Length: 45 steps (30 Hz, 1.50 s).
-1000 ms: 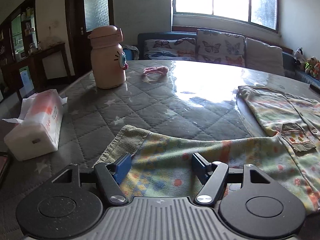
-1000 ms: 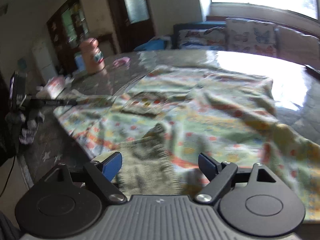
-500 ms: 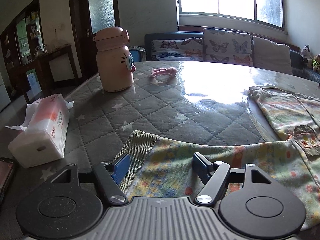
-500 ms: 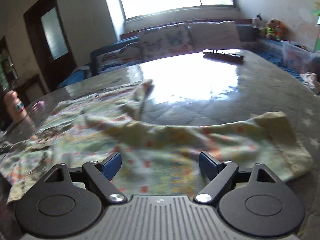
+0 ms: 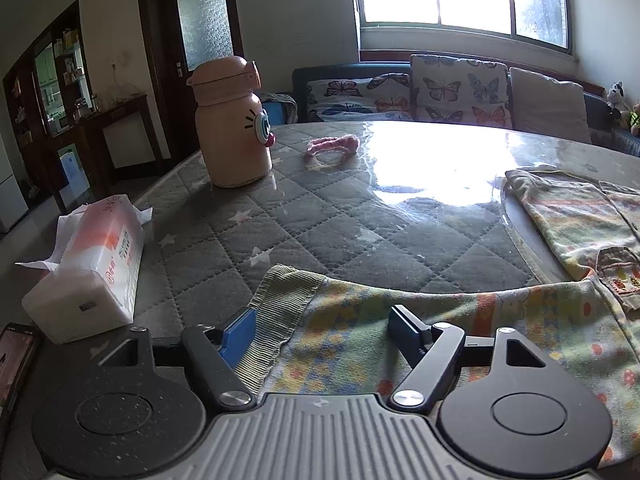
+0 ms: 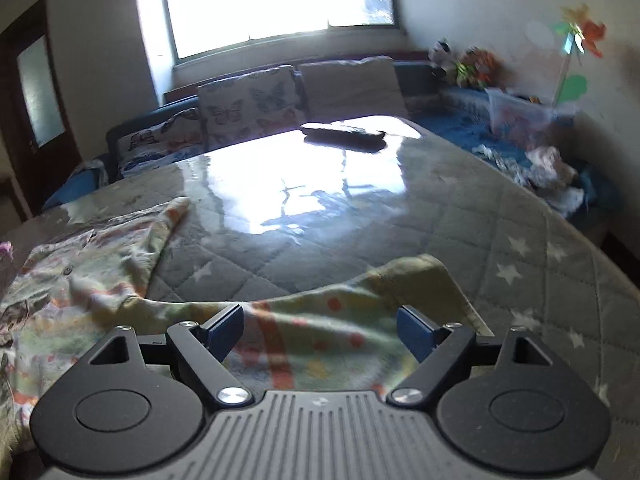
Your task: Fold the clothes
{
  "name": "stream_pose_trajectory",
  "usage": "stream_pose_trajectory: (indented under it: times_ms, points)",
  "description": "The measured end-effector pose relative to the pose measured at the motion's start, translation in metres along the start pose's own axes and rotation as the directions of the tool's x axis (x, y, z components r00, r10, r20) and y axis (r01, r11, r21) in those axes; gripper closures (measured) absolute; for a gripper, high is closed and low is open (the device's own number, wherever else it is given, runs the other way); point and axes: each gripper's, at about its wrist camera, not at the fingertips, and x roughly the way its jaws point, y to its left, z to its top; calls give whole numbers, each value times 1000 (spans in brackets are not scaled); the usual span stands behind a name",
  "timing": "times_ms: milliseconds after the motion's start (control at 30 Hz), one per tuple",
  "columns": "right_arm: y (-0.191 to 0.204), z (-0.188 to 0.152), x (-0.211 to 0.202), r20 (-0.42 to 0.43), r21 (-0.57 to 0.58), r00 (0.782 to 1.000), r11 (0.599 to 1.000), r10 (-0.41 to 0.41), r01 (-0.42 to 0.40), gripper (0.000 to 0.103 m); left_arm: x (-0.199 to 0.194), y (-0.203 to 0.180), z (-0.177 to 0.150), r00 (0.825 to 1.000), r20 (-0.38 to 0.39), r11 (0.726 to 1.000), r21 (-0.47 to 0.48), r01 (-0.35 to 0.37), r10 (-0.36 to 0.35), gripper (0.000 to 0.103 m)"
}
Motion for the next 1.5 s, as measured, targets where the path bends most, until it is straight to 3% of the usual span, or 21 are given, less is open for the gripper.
stream_pose_trajectory:
  times_ms: [133, 333, 633, 833, 900, 1100, 1233, 1500]
  points:
    - [15, 6, 15, -18, -48, 1000, 999, 2, -3, 18, 1, 0, 1, 1000, -3, 1000, 4, -3, 3, 24]
    - [-10, 11, 28, -18, 14, 999, 999, -29, 29, 19, 1, 0, 1, 1000, -3, 1000, 16, -13, 13, 21]
    - [-16, -2, -4, 1, 22, 998, 998, -63, 63, 19, -1, -4, 3, 1000, -6, 999, 33, -27, 28, 20]
    - [-16, -18, -19, -22, -29, 994, 994, -109, 108, 18, -15, -10, 8, 1000, 20, 999, 42, -22, 21, 7]
    - [-14, -20, -27, -18, -32, 995, 995, -98, 98, 17, -23, -15, 12, 999, 42, 999, 50, -9, 7, 1]
    - [7, -28, -37, -13, -114, 999, 992, -49, 47, 10, -45, -44, 24, 993, 100, 994, 95, 60, -69, 0]
    - [20, -40, -35, -28, -199, 997, 978, -66, 60, 7, -55, -70, 28, 983, 110, 983, 127, 130, -144, 0]
    - [2, -33, -42, 4, -123, 995, 987, -103, 103, 7, -69, -134, 34, 945, 121, 937, 217, 274, -305, 0]
